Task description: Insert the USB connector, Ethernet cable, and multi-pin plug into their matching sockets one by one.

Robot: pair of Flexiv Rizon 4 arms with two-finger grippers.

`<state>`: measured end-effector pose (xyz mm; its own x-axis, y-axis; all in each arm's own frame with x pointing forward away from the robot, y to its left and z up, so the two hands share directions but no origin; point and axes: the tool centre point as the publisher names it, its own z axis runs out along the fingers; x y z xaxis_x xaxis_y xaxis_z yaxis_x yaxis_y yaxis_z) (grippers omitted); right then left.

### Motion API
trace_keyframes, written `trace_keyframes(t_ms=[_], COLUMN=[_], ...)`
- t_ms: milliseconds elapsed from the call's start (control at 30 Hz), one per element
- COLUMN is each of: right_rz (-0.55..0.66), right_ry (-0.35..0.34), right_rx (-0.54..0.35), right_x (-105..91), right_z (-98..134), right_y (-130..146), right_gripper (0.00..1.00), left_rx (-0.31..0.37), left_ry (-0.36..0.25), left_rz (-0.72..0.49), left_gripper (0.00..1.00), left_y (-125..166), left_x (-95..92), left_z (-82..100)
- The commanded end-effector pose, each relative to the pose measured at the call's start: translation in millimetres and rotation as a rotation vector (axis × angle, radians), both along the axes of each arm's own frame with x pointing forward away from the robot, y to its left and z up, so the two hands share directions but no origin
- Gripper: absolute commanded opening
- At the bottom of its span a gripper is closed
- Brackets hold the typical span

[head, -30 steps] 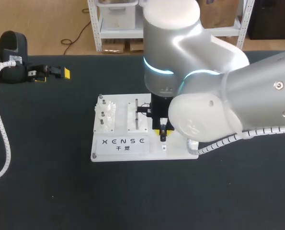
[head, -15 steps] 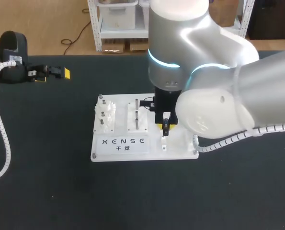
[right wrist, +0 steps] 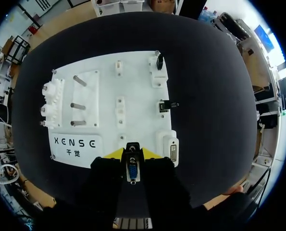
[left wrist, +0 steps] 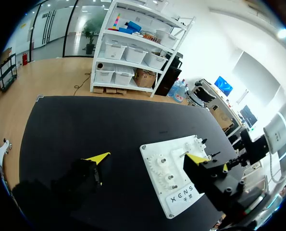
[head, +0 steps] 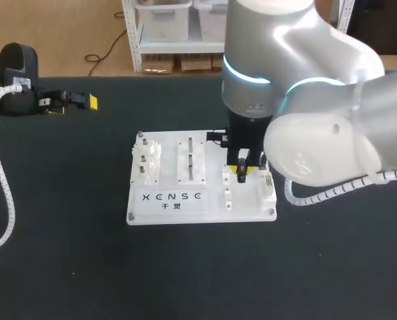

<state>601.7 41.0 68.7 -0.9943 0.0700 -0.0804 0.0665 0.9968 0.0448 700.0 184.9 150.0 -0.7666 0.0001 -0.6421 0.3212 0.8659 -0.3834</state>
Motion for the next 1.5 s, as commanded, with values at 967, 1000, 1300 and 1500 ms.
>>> trace_keyframes(t_ms=[967, 1000, 1300, 1500], right_rz=[-0.023, -0.019, -0.019, -0.019], right_ry=[0.004, 0.007, 0.007, 0.007], right_rx=[0.043, 0.044, 0.044, 0.044], right_x=[-4.2, -4.4, -4.4, -4.4], right_z=[2.3, 2.2, 2.2, 2.2], right_y=[-38.0, -38.2, -38.2, -38.2], right_gripper=[0.00, 0.00, 0.00, 0.00], left_rx=[0.000, 0.000, 0.000, 0.000], left_ry=[0.000, 0.000, 0.000, 0.000], left_rz=[0.000, 0.000, 0.000, 0.000], left_gripper=[1.00, 1.00, 1.00, 1.00], left_y=[0.0, 0.0, 0.0, 0.0], left_x=[0.0, 0.0, 0.0, 0.0], left_z=[0.0, 0.0, 0.0, 0.0])
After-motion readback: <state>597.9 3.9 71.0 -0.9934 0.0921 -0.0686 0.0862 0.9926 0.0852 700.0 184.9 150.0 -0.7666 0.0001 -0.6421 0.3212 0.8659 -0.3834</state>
